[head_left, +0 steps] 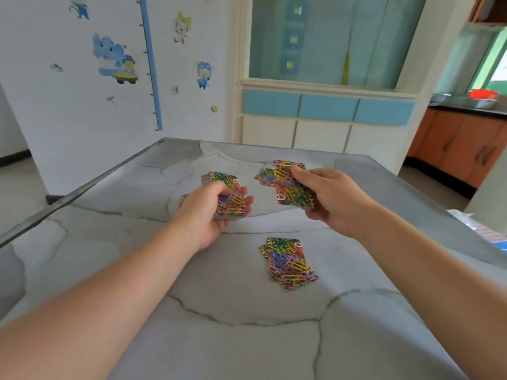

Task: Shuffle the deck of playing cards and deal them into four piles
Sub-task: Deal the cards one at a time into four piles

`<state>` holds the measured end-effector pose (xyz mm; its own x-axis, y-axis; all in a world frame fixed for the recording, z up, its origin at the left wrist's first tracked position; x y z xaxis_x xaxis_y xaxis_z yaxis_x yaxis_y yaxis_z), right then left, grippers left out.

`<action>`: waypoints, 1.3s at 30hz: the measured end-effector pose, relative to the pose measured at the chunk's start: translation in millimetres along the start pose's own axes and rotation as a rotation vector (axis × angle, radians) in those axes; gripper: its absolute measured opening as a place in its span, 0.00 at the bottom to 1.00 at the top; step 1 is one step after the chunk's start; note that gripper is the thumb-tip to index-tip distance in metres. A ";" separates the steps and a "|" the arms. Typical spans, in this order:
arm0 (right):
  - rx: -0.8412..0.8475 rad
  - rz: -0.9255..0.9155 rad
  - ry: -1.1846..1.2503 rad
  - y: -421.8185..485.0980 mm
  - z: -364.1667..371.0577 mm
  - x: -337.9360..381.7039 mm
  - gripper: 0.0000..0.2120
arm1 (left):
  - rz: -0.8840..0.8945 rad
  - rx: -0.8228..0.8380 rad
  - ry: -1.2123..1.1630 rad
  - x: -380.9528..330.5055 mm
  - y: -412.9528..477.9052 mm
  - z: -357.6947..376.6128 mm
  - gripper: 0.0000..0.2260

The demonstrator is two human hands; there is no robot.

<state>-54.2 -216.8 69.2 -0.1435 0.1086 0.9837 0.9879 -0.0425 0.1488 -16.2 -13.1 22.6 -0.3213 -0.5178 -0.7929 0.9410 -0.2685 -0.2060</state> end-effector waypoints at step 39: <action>-0.463 -0.001 -1.226 25.3 -151.3 -64.9 0.23 | -0.078 0.165 0.232 38.8 -10.2 38.8 0.13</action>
<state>-28.7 -375.2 24.5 0.2442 0.9255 0.2894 0.8414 -0.3506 0.4113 -42.5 -62.0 16.2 -0.3414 -0.2955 -0.8923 0.8783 -0.4384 -0.1908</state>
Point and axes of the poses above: each hand's wrist, its own y-axis towards the middle knuckle, its own z-axis out of the palm, x = y × z, the point moved 4 cm from there along y, towards the middle knuckle, and after that the axes turned 6 degrees about -z, right-handed, at the moved point
